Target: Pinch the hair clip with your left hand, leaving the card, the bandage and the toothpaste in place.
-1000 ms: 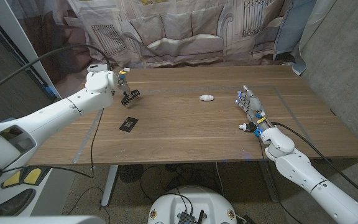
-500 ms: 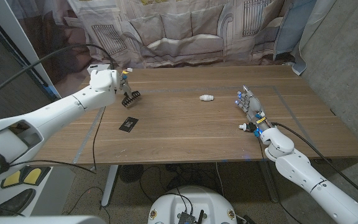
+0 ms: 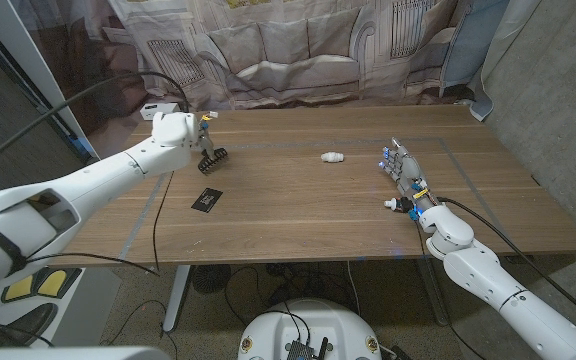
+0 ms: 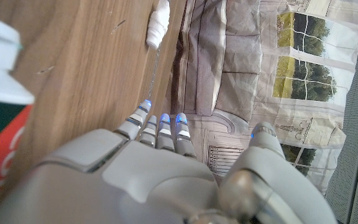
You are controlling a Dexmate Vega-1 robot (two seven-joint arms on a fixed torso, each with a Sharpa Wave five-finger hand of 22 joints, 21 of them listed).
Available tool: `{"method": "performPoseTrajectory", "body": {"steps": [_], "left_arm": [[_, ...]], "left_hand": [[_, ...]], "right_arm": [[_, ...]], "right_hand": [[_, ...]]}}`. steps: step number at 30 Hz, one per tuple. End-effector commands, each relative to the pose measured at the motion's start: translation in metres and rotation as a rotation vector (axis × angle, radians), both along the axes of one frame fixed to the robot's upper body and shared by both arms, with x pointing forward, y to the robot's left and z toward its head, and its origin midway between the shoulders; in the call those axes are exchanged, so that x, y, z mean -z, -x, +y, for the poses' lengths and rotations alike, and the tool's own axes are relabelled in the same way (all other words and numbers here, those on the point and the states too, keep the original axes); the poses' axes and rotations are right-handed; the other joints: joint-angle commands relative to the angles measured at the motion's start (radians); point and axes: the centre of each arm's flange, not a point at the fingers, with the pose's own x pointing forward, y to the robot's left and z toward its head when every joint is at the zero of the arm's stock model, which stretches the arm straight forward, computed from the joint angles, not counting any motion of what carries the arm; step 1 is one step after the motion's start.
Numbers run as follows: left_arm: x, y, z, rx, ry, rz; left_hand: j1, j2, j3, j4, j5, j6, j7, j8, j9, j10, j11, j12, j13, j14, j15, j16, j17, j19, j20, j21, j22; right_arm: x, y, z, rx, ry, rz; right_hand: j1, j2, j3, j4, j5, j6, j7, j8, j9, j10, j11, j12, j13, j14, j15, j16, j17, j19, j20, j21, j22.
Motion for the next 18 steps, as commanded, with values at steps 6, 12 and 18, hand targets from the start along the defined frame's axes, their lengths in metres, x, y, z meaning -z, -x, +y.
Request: {"method": "performPoseTrajectory", "body": {"steps": [6,12,18], "left_arm": [[0.0104,-0.0124,-0.0073,0.013,0.004,0.017],[0.0132,-0.0154,-0.0092,0.026,-0.001,0.027],[0.0155,-0.0180,-0.0123,0.032,-0.004,0.034]], "left_hand": [[-0.007,0.003,0.003,-0.006,0.005,-0.005,-0.003,0.008,0.002,-0.007,0.002,0.007,0.003,-0.001,-0.031,0.004,0.002,-0.001,0.011,0.002,0.005],[-0.008,0.004,0.004,-0.007,0.005,-0.020,-0.003,0.003,0.002,-0.024,-0.001,0.004,0.004,-0.003,-0.029,0.004,0.002,-0.001,0.012,0.003,0.006],[-0.011,0.004,0.004,-0.007,0.005,-0.028,-0.004,0.002,0.001,-0.030,0.000,0.003,0.004,-0.003,-0.031,0.004,0.002,0.000,0.011,0.003,0.006]], "right_arm": [[0.0017,0.0000,-0.0026,0.004,0.003,0.005],[0.0012,0.0012,-0.0039,0.007,0.005,0.004],[0.0007,0.0019,-0.0040,0.007,0.003,0.002]], "right_hand": [[0.005,0.000,-0.001,-0.001,-0.001,0.005,-0.002,0.000,0.002,0.004,0.004,-0.003,0.006,0.003,0.006,-0.006,0.003,0.000,0.006,0.001,0.003],[0.005,0.000,-0.001,-0.001,-0.001,0.005,-0.002,0.000,0.002,0.003,0.004,-0.003,0.006,0.003,0.006,-0.006,0.003,0.000,0.006,0.002,0.003],[0.006,0.000,-0.001,-0.001,-0.001,0.005,-0.002,0.000,0.002,0.003,0.004,-0.003,0.006,0.004,0.005,-0.006,0.003,0.000,0.007,0.002,0.003]]}}
